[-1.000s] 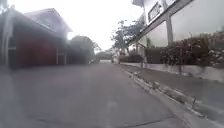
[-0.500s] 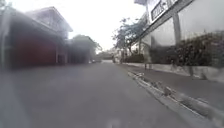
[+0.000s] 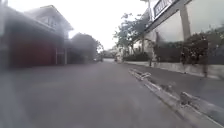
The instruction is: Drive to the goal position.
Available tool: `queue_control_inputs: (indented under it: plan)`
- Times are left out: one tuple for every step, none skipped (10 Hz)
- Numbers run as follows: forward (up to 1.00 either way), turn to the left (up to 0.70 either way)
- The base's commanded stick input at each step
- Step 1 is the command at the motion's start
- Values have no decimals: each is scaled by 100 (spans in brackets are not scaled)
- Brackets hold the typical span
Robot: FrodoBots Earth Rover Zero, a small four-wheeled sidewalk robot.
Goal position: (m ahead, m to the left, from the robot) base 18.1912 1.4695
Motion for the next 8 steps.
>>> queue_control_inputs:
  plan:
    - [100,0]
    - [100,0]
    - [100,0]
    - [100,-2]
    - [100,-13]
    - [100,-24]
    - [100,-40]
    - [100,-40]
